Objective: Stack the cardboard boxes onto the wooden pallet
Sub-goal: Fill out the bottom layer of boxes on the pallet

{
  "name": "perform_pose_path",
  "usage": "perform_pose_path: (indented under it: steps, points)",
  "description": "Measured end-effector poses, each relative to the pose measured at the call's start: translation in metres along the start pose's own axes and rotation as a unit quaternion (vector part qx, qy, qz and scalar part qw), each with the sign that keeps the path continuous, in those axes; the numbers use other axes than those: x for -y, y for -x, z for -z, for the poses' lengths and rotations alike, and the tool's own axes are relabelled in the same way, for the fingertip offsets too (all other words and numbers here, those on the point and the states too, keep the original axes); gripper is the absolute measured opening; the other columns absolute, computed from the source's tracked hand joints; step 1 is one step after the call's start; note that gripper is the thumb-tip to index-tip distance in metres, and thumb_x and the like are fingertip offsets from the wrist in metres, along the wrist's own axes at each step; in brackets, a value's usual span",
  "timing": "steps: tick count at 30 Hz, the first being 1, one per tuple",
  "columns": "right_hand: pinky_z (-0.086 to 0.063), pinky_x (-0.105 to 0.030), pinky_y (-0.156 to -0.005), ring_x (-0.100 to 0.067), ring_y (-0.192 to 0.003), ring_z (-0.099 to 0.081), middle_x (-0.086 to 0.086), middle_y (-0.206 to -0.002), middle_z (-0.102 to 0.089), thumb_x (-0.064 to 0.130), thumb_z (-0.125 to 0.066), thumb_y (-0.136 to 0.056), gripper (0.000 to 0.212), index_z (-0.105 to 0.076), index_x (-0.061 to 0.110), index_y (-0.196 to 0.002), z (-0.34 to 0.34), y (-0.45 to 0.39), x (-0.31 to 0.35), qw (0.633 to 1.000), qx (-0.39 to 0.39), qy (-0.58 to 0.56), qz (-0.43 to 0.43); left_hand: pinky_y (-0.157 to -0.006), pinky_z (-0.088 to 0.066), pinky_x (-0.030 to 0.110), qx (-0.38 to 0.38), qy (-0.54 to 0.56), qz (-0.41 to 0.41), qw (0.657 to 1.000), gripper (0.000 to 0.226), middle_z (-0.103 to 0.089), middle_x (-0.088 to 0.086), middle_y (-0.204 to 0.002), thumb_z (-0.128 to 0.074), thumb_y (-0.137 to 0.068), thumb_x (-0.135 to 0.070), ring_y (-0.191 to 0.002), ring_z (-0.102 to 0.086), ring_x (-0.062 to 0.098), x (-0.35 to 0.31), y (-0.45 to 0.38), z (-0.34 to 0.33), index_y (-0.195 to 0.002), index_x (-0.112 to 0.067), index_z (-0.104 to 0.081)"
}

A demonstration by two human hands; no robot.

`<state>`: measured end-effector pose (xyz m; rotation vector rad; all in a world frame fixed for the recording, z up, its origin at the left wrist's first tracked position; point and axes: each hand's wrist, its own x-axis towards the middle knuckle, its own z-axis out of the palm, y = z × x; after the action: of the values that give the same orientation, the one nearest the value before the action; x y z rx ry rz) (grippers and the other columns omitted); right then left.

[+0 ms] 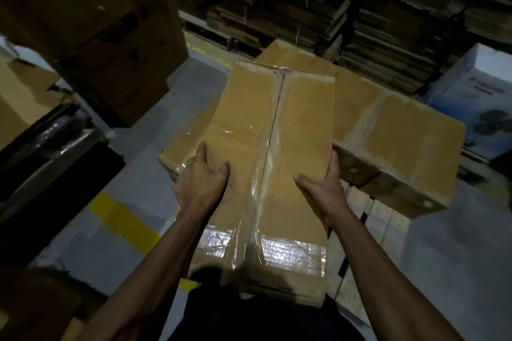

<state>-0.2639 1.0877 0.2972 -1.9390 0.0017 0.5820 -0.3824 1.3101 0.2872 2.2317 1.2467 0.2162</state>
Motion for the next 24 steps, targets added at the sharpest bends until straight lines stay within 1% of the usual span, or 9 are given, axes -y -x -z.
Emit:
perform_pose_path:
  steps: [1, 4, 9, 10, 12, 14, 17, 19, 24]
  points:
    - [-0.046, -0.045, -0.102, -0.022, -0.121, -0.053, 0.009, -0.133, -0.054, 0.033, -0.083, -0.080, 0.107, -0.009, 0.040, -0.157, -0.006, -0.001, 0.001, 1.000, -0.013, -0.004, -0.015, -0.090, -0.050, 0.052, 0.012, -0.002, -0.013, 1.000, 0.073, -0.061, 0.005, -0.128, -0.045, -0.077, -0.065, -0.109, -0.061, 0.037, 0.000, -0.011, 0.002, -0.143, -0.039, -0.033]
    - [-0.049, -0.048, -0.101, -0.022, -0.117, -0.058, 0.011, -0.128, -0.057, 0.036, -0.084, -0.076, 0.108, -0.011, 0.042, -0.156, -0.020, -0.004, 0.000, 0.998, -0.048, -0.019, -0.033, -0.091, -0.050, 0.049, 0.042, -0.022, -0.048, 0.998, 0.072, -0.060, 0.007, -0.130, -0.049, -0.082, -0.061, -0.111, -0.061, 0.036, 0.000, -0.036, 0.002, -0.146, -0.033, -0.034]
    - [-0.049, -0.050, -0.102, -0.021, -0.119, -0.056, 0.013, -0.137, -0.054, 0.050, -0.084, -0.065, 0.116, -0.009, 0.050, -0.153, -0.029, -0.008, -0.005, 0.994, -0.084, -0.023, -0.072, -0.096, -0.048, 0.049, 0.074, -0.039, -0.083, 0.993, 0.073, -0.057, 0.008, -0.136, -0.051, -0.085, -0.059, -0.119, -0.058, 0.034, -0.006, -0.057, -0.008, -0.148, -0.027, -0.033]
    - [-0.050, -0.049, -0.100, -0.022, -0.116, -0.058, 0.012, -0.136, -0.056, 0.049, -0.084, -0.064, 0.115, -0.010, 0.052, -0.152, -0.029, -0.009, -0.008, 0.993, -0.086, -0.030, -0.077, -0.097, -0.048, 0.050, 0.082, -0.035, -0.084, 0.992, 0.074, -0.057, 0.009, -0.137, -0.052, -0.085, -0.058, -0.120, -0.057, 0.034, -0.006, -0.058, -0.010, -0.149, -0.026, -0.033]
    - [-0.052, -0.046, -0.097, -0.021, -0.110, -0.060, 0.010, -0.129, -0.059, 0.041, -0.084, -0.070, 0.112, -0.009, 0.050, -0.153, -0.029, -0.012, -0.017, 0.990, -0.095, -0.049, -0.094, -0.096, -0.048, 0.051, 0.098, -0.033, -0.083, 0.991, 0.076, -0.057, 0.010, -0.134, -0.052, -0.084, -0.058, -0.118, -0.057, 0.036, -0.009, -0.063, -0.019, -0.148, -0.023, -0.033]
    - [-0.052, -0.044, -0.096, -0.021, -0.108, -0.060, 0.009, -0.124, -0.059, 0.034, -0.084, -0.076, 0.108, -0.010, 0.045, -0.154, -0.028, -0.017, -0.026, 0.987, -0.106, -0.059, -0.106, -0.091, -0.051, 0.050, 0.106, -0.044, -0.075, 0.991, 0.075, -0.061, 0.010, -0.126, -0.050, -0.081, -0.061, -0.108, -0.061, 0.037, -0.010, -0.066, -0.028, -0.142, -0.020, -0.039]
    - [-0.052, -0.047, -0.097, -0.024, -0.110, -0.060, 0.005, -0.122, -0.060, 0.033, -0.083, -0.077, 0.100, -0.018, 0.035, -0.152, -0.026, -0.027, -0.039, 0.985, -0.107, -0.057, -0.125, -0.083, -0.053, 0.049, 0.111, -0.075, -0.064, 0.989, 0.061, -0.066, 0.007, -0.110, -0.048, -0.079, -0.064, -0.093, -0.064, 0.035, -0.013, -0.068, -0.042, -0.119, -0.018, -0.050]
    - [-0.052, -0.047, -0.097, -0.023, -0.108, -0.060, 0.006, -0.120, -0.060, 0.035, -0.082, -0.076, 0.095, -0.022, 0.034, -0.150, -0.024, -0.036, -0.049, 0.985, -0.102, -0.053, -0.132, -0.082, -0.053, 0.047, 0.115, -0.082, -0.059, 0.988, 0.055, -0.066, 0.006, -0.106, -0.049, -0.079, -0.064, -0.090, -0.064, 0.033, -0.015, -0.069, -0.054, -0.112, -0.020, -0.051]
    - [-0.051, -0.049, -0.099, -0.022, -0.110, -0.059, 0.009, -0.120, -0.059, 0.037, -0.082, -0.075, 0.092, -0.025, 0.038, -0.148, -0.025, -0.057, -0.076, 0.987, -0.083, -0.050, -0.131, -0.085, -0.052, 0.047, 0.122, -0.086, -0.041, 0.988, 0.060, -0.066, 0.009, -0.113, -0.049, -0.078, -0.063, -0.095, -0.063, 0.038, -0.011, -0.075, -0.083, -0.118, -0.018, -0.050]
